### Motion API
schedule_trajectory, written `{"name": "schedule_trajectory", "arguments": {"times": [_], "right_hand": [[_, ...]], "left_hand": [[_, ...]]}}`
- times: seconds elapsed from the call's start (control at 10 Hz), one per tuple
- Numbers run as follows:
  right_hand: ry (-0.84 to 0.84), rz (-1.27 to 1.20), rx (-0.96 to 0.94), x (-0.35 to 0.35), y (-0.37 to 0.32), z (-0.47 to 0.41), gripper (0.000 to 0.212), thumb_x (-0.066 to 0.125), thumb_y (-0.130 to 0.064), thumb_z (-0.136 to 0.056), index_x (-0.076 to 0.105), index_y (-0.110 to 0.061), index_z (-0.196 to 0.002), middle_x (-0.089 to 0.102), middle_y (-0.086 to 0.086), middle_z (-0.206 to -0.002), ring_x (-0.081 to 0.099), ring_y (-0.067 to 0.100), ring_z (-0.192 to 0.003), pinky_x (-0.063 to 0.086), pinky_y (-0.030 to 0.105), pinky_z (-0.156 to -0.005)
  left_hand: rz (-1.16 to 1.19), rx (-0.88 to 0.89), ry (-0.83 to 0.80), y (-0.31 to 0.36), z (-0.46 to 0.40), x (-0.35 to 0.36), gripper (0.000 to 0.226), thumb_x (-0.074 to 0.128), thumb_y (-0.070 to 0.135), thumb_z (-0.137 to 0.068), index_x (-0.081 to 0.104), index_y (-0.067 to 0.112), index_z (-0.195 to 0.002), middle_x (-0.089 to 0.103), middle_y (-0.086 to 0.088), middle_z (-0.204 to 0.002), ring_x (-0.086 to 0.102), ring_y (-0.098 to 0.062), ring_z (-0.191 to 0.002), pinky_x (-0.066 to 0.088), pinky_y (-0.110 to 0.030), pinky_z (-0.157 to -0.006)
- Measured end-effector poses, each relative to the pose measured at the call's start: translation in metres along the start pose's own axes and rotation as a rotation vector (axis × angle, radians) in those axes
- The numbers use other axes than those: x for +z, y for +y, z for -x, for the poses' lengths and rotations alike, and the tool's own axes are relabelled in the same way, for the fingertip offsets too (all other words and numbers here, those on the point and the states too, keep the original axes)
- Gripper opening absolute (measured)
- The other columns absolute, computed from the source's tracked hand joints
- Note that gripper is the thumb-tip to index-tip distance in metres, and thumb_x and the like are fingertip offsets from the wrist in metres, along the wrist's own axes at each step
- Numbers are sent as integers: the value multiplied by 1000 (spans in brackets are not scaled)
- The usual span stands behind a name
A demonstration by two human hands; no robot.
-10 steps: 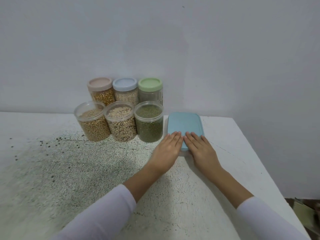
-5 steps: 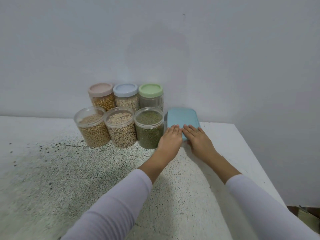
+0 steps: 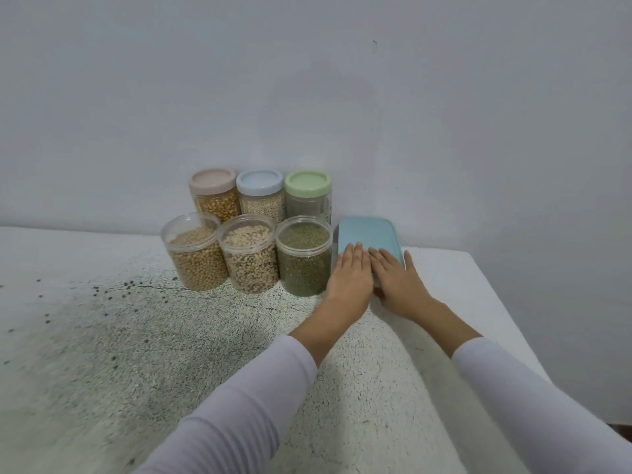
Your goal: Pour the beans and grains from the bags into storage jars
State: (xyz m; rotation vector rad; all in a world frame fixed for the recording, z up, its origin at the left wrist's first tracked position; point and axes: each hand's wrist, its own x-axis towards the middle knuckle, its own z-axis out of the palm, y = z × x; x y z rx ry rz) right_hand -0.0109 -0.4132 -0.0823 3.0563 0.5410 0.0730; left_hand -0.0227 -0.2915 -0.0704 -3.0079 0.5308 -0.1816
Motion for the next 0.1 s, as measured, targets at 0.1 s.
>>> {"name": "schedule_trajectory", "arguments": {"times": [0.1], "right_hand": [[-8, -25, 24, -37, 0, 13, 82, 51, -34, -95, -6, -13, -152, -12, 7, -160, -11, 28, -147, -4, 55, -114]], "left_hand": [[208, 51, 97, -1, 41, -19, 71, 42, 13, -98, -6, 1, -150, -10, -14, -159, -11, -26, -147, -10, -35, -117]]}}
